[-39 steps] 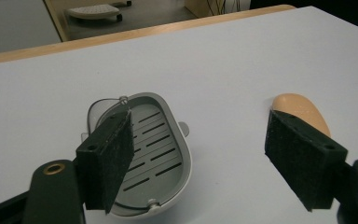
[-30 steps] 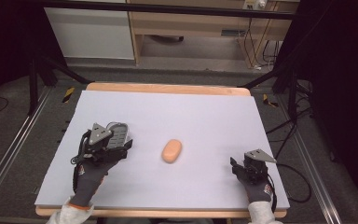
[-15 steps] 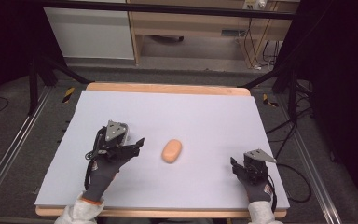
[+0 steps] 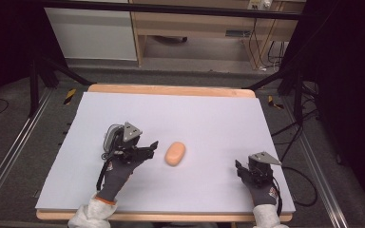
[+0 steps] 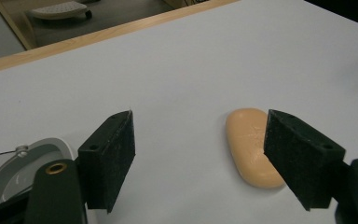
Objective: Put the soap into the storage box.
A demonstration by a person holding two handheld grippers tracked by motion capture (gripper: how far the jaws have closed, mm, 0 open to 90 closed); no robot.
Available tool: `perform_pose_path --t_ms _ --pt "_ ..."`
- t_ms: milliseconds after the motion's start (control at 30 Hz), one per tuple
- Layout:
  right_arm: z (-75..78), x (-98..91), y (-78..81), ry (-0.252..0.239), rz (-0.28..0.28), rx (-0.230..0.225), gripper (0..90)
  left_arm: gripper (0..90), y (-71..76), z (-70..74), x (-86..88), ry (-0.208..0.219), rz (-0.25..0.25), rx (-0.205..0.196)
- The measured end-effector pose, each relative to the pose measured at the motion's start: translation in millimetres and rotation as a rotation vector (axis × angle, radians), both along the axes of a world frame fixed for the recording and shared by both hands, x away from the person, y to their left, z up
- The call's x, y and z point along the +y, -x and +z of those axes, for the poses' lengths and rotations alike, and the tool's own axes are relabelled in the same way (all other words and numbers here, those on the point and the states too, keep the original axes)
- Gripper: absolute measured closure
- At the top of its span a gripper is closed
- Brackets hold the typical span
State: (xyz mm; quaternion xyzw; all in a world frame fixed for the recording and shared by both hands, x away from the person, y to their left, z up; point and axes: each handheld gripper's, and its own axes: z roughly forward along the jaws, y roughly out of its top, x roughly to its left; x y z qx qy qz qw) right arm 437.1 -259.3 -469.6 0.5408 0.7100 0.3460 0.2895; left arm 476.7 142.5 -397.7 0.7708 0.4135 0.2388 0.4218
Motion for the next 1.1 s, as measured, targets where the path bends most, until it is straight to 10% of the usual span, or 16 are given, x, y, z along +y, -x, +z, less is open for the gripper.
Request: perform_pose_path --t_ms 1100 --pt "-0.8 -2.2 -0.2 -0.003 -0.001 0.0 47.8 23.4 -11.0 -21.2 -56.5 -0.048 -0.067 0.05"
